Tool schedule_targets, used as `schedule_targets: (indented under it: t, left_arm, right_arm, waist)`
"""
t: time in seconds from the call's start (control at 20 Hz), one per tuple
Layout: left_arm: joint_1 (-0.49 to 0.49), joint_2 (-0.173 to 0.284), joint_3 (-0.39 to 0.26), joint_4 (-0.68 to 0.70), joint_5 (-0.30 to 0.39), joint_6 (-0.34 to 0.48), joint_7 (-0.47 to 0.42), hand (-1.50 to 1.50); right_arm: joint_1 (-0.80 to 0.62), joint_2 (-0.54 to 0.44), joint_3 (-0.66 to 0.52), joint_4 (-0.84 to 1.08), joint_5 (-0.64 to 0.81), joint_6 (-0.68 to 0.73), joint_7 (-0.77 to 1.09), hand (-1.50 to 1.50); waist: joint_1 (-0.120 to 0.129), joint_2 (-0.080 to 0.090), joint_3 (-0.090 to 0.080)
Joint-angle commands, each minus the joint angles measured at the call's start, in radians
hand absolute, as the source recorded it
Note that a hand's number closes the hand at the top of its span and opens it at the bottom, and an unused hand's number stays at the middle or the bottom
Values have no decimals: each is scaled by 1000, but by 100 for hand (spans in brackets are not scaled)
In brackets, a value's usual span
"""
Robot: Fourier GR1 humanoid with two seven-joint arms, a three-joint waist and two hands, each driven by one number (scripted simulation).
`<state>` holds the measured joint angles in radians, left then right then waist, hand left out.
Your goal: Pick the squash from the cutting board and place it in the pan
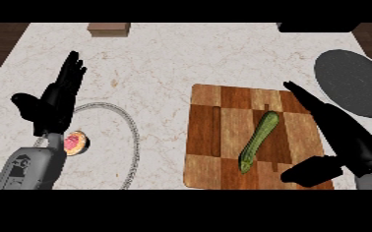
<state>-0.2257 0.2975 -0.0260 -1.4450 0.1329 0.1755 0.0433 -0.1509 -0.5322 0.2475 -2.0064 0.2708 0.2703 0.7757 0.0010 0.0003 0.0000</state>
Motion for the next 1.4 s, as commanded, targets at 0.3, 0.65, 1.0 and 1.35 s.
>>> schedule_targets:
  t: [0.3, 0.65, 1.0, 1.35]
  left_arm:
    - [42, -1, 40, -72, -19, -54, 25, 0]
    - [19, -40, 37, -46, -58, -33, 46, 0]
    - [25, -56, 63, -56, -71, -63, 44, 0]
    - [-6, -73, 83, -15, -98, -69, 27, 0]
  right_arm:
    - [-29, 108, 37, 157, 143, 76, -87, -150]
    - [-93, 141, 76, 154, 206, 198, 79, -150]
    - [30, 158, 74, 155, 300, 220, -14, -150]
    - [-85, 217, 12, 278, 318, 297, -39, -150]
  waist:
    - [6, 0, 0]
    - [4, 0, 0]
    - [-1, -1, 0]
    - [0, -1, 0]
